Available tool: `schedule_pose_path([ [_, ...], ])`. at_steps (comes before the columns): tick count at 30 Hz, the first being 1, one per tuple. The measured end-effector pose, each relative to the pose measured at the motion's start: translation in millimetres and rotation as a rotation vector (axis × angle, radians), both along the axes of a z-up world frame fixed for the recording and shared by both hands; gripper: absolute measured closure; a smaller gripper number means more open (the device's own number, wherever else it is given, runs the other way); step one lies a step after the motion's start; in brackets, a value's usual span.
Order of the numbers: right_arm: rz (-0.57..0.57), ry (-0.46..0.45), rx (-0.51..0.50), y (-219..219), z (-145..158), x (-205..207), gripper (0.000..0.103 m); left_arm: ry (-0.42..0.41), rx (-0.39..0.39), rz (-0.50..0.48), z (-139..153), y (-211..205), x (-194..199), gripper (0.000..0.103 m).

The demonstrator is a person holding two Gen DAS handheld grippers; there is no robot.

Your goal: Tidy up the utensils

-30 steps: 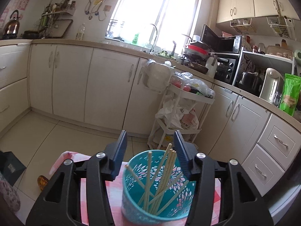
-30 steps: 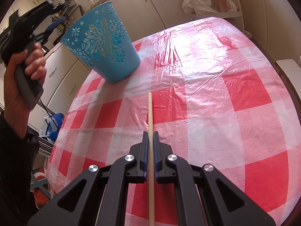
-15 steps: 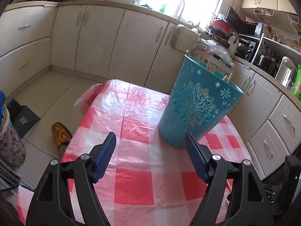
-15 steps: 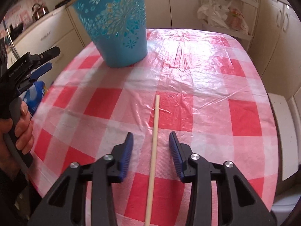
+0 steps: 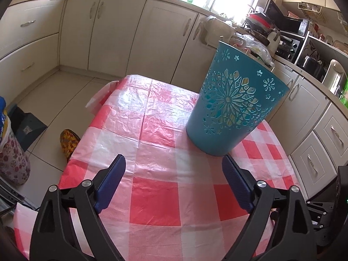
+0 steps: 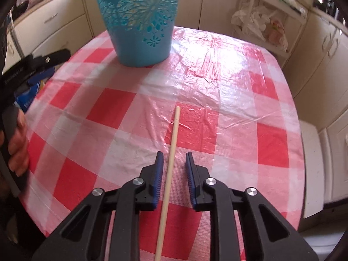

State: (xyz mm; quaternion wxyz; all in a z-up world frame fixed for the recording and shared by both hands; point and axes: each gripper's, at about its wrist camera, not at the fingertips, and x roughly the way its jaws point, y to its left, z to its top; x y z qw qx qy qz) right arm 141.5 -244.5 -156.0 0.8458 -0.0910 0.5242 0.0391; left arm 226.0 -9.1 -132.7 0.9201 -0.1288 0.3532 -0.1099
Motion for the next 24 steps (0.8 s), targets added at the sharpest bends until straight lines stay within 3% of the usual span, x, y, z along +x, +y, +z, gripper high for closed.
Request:
schedule_pose_path([
  [2, 0.055, -0.015, -0.091, 16.1, -1.5, -3.3, 0.096, 0.016, 0.019, 0.003, -1.5, -3.0, 1.9, 0.016],
  [4, 0.068, -0.024, -0.131, 23.5, -3.2, -5.3, 0.097, 0.020, 0.028, 0.006, -1.2, -4.1, 2.4, 0.016],
  [5, 0.052, -0.023, -0.101, 20.6, -2.8, -5.2, 0.097, 0.022, 0.028, 0.008, -1.0, -3.5, 2.7, 0.016],
  [10, -0.132, 0.007, 0.270, -21.9, 3.0, -3.1, 0.097, 0.044, 0.010, 0.017, -4.1, 0.3, 6.4, 0.015],
  [12, -0.152, -0.027, 0.389, -28.8, 15.2, -4.1, 0.097, 0.044, 0.004, 0.014, -4.4, 0.4, 6.6, 0.015],
  [14, -0.143, -0.091, 0.476, -29.1, 39.5, -0.6, 0.097, 0.042, 0.002, 0.012, -4.3, 0.6, 6.1, 0.015],
  [17, -0.097, -0.262, 0.558, -22.4, 100.5, 16.2, 0.097, 0.045, 0.003, 0.010, -4.5, -0.5, 6.6, 0.015],
  [20, -0.061, -0.428, 0.587, -9.8, 155.1, 37.0, 0.097, 0.047, 0.003, 0.010, -5.5, 0.3, 6.5, 0.015],
  [24, -0.053, -0.595, 0.576, 5.3, 201.0, 70.5, 0.099, 0.049, -0.009, 0.011, -6.1, 2.3, 6.7, 0.015],
])
